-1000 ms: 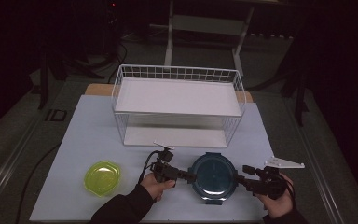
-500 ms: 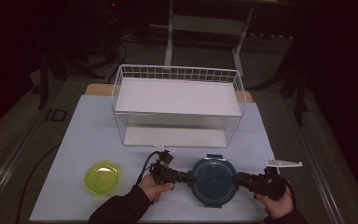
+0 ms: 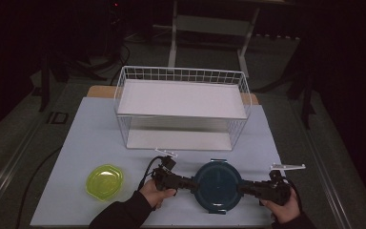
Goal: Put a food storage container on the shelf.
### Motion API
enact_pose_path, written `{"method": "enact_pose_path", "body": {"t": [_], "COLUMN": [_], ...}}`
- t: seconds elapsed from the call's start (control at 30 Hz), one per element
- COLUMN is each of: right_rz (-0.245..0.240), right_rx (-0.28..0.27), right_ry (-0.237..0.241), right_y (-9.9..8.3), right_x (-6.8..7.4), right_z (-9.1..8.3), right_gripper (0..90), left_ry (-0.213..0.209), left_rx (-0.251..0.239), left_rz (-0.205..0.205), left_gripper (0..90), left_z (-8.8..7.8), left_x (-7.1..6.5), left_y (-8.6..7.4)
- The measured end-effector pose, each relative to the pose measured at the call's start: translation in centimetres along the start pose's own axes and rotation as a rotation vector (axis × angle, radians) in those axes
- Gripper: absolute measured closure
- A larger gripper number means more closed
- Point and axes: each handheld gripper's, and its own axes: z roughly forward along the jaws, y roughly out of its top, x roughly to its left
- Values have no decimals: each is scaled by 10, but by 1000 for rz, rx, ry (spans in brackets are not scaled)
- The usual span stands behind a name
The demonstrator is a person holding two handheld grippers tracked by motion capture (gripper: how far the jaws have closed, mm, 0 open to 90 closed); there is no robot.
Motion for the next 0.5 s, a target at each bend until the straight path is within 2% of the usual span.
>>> {"method": "enact_pose_path", "body": {"t": [0.1, 0.17, 0.37, 0.5], "right_rz": [28, 46, 54, 66], "right_rx": [0, -4, -13, -13], "right_ry": [28, 35, 14, 12], "right_y": [-1, -1, -1, 0], "right_x": [-4, -5, -1, 0], "right_z": [1, 1, 1, 0], "right_gripper": [544, 547, 553, 559], "left_ry": [-8, -8, 9, 36], "left_rx": [-15, -36, -40, -36], "left_rz": [-13, -45, -58, -44], "left_gripper": [551, 554, 559, 562], "left_z": [0, 1, 0, -1], "left_x": [2, 2, -2, -10], "left_y": [-1, -2, -4, -4]}}
